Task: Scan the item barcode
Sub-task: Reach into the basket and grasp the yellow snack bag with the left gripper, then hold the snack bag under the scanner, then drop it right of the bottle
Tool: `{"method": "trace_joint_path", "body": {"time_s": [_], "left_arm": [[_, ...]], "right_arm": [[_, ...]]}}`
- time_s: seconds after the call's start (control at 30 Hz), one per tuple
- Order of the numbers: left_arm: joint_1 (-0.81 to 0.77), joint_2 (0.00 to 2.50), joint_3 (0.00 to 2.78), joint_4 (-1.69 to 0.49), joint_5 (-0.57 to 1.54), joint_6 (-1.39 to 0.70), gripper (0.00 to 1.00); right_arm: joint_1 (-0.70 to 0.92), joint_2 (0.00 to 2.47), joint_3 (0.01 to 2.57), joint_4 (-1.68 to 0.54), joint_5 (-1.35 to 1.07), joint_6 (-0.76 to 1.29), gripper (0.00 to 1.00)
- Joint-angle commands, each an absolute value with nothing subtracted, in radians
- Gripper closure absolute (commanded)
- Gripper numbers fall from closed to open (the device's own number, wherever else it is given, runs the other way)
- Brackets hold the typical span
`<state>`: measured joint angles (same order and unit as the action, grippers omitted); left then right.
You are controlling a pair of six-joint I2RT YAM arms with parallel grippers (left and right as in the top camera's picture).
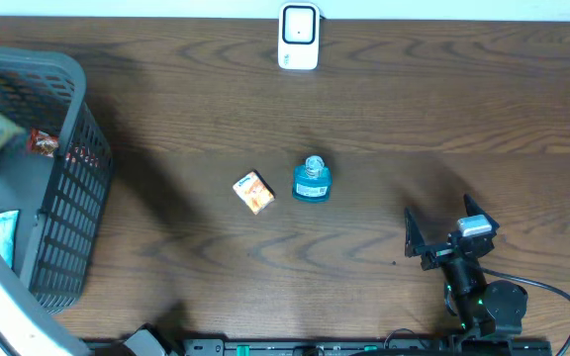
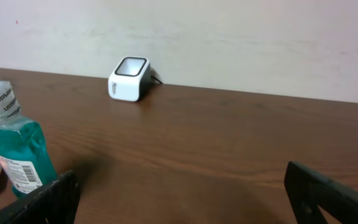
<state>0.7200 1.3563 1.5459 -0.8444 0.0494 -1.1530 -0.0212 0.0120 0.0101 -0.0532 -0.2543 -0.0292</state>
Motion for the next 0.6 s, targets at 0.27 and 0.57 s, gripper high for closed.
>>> {"method": "trace_joint_path", "body": {"time_s": [0.27, 0.57], "left_arm": [[0.52, 1.136, 1.559, -0.582, 0.624, -0.979, 0.93], [-0.001, 1.201, 1.559, -0.427, 0.581, -0.822, 0.93]], "right_arm": [[-0.013, 0.007, 0.006, -0.053, -0.253, -0.012, 0.01], [-0.013, 0.007, 0.006, -0.053, -0.253, -0.012, 0.01]]}}
